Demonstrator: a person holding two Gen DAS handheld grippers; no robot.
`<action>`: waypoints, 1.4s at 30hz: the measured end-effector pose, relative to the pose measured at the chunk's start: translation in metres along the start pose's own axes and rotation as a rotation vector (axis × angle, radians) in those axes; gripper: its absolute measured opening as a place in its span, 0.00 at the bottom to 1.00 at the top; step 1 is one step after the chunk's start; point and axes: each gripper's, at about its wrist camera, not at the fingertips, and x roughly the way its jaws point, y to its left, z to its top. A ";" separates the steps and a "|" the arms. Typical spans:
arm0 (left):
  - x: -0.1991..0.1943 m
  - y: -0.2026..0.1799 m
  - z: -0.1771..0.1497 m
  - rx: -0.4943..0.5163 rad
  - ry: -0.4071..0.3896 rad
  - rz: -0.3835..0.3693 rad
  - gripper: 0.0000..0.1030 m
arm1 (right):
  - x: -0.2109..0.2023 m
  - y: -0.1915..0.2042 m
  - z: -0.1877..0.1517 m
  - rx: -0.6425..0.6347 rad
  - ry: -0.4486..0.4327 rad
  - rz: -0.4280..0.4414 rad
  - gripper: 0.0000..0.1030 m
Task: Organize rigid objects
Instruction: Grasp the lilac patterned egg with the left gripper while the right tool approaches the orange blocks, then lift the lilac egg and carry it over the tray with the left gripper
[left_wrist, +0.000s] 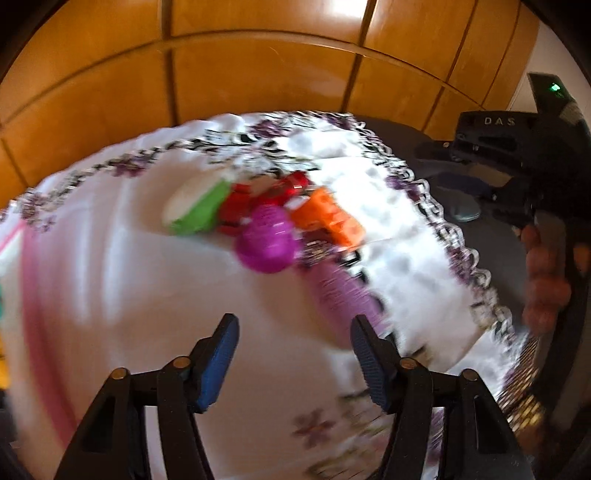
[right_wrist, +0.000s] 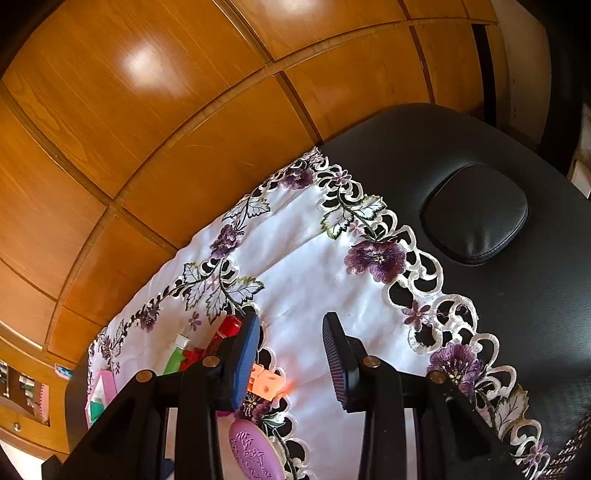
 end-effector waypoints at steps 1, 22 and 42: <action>0.003 -0.002 0.003 -0.008 0.005 -0.008 0.73 | 0.000 0.000 0.000 0.004 0.000 0.004 0.34; 0.018 0.019 -0.036 0.124 -0.009 0.150 0.40 | 0.013 0.010 -0.005 -0.065 0.057 -0.012 0.34; -0.009 0.063 -0.081 0.033 -0.184 0.195 0.41 | 0.025 0.011 -0.010 -0.113 0.085 -0.124 0.34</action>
